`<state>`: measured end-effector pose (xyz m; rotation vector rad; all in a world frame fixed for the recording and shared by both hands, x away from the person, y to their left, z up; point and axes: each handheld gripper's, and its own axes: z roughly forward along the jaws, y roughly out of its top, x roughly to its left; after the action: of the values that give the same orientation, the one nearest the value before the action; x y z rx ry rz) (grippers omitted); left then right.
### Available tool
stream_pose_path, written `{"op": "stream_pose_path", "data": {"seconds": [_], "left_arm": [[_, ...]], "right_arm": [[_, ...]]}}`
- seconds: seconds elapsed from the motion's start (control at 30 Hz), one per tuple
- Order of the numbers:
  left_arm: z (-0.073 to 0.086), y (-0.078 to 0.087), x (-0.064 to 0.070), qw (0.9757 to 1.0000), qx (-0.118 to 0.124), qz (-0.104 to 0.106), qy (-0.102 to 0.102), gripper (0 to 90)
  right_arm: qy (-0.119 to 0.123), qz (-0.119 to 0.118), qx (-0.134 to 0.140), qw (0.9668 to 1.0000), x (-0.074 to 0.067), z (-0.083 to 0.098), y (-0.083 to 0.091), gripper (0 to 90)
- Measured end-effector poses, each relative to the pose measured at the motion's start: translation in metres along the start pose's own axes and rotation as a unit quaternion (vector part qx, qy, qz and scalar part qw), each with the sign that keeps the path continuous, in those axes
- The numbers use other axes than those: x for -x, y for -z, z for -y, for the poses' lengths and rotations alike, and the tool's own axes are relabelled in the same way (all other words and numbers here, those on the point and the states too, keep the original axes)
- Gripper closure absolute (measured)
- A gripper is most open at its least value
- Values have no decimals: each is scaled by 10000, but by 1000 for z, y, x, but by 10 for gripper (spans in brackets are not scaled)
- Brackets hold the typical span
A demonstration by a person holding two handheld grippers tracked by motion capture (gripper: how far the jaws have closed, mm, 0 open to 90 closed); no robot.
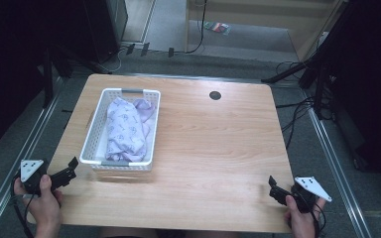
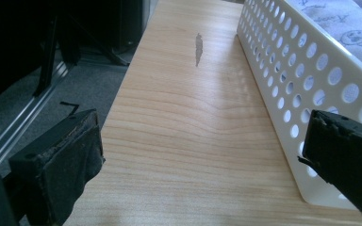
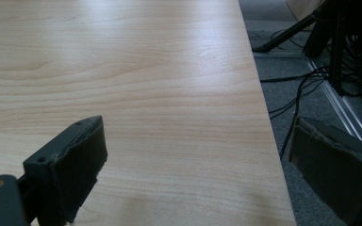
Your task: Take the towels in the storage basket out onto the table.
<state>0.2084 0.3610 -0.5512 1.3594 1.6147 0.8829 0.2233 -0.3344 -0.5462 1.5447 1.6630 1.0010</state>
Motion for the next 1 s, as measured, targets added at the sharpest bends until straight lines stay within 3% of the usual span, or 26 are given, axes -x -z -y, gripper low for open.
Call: {"op": "stream_pose_path", "data": {"seconds": [0.1,0.17,0.27,0.3,0.4,0.47,0.67,0.8,0.93,1.0], "left_arm": [[-1,0,1,9999,-74,-9,-113,0],[-5,0,-2,9999,-117,-12,31,0],[-14,6,-4,9998,-123,-59,-132,0],[-16,10,-5,9998,-100,-44,-192,0],[-24,21,-6,9999,-7,116,-60,0],[-28,25,-5,9998,-47,160,-91,0],[-50,39,12,9984,-23,463,-336,0],[-71,43,25,9959,-141,590,-666,0],[-98,40,35,9929,-354,774,-834,0],[-102,39,38,9920,-419,812,-871,0]], "right_arm": [[-24,-16,-4,10000,1,0,0,51],[-10,-6,-15,10000,0,0,0,53],[33,-12,-49,10000,-1,0,-1,54],[33,-12,-49,10000,-1,0,-1,54],[53,-7,-64,10000,-2,-1,-2,60],[90,1,-107,9999,-2,-1,-3,60],[87,-7,-124,9999,-3,-1,-3,64],[120,-16,-180,9998,-3,-1,-4,66],[137,-19,-216,9997,-3,-2,-5,67],[143,-22,-219,9997,-3,-2,-5,67]]}}
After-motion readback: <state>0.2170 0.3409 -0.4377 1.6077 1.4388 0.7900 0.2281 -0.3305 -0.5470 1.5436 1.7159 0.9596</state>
